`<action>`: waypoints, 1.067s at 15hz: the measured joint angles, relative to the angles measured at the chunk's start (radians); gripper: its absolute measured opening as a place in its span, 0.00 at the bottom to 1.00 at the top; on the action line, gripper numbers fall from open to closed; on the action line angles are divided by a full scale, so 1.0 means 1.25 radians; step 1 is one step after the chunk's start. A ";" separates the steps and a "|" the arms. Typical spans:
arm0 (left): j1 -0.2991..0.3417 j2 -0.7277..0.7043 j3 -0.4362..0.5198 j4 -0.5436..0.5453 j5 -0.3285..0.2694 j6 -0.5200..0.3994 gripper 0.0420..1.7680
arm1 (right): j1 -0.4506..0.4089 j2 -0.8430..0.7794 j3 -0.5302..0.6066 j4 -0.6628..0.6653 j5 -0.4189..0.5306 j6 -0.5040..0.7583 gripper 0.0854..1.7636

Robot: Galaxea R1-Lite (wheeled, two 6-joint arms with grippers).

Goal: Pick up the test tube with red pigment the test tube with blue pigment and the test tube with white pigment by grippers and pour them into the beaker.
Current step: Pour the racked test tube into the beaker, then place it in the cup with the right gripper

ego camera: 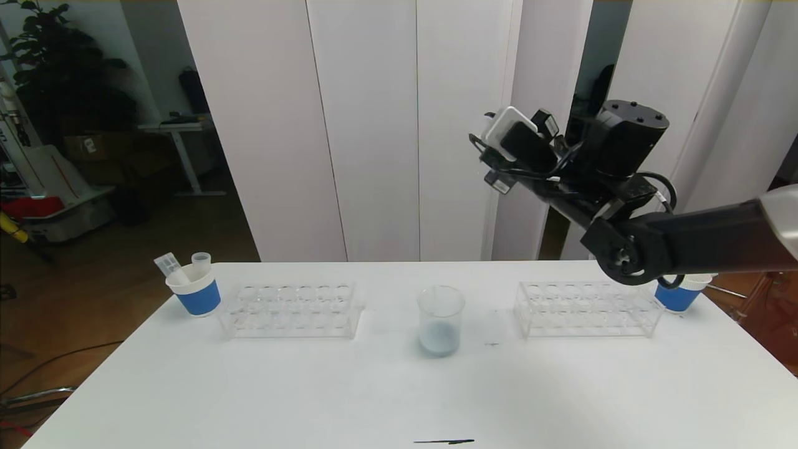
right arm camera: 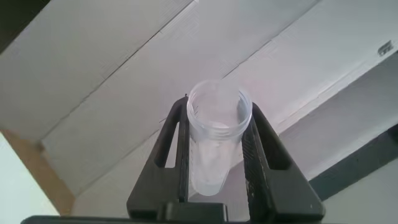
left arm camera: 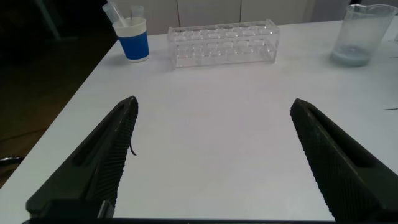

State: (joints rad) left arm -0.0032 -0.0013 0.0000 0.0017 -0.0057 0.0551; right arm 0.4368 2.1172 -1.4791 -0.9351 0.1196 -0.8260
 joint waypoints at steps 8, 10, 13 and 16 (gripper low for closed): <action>0.000 0.000 0.000 0.000 0.000 0.000 0.99 | 0.030 -0.058 0.280 -0.027 -0.313 0.678 0.29; 0.000 0.000 0.000 0.000 0.000 0.000 0.99 | 0.020 -0.074 0.338 -0.027 -0.327 0.752 0.29; 0.000 0.000 0.000 0.000 0.000 0.000 0.99 | -0.038 -0.117 0.401 -0.034 -0.331 0.765 0.29; 0.000 0.000 0.000 0.000 0.000 0.000 0.99 | -0.148 -0.162 0.426 -0.069 -0.330 0.714 0.29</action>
State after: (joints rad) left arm -0.0036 -0.0013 0.0000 0.0017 -0.0062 0.0551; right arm 0.2519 1.9147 -0.9466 -1.0213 -0.2934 0.0664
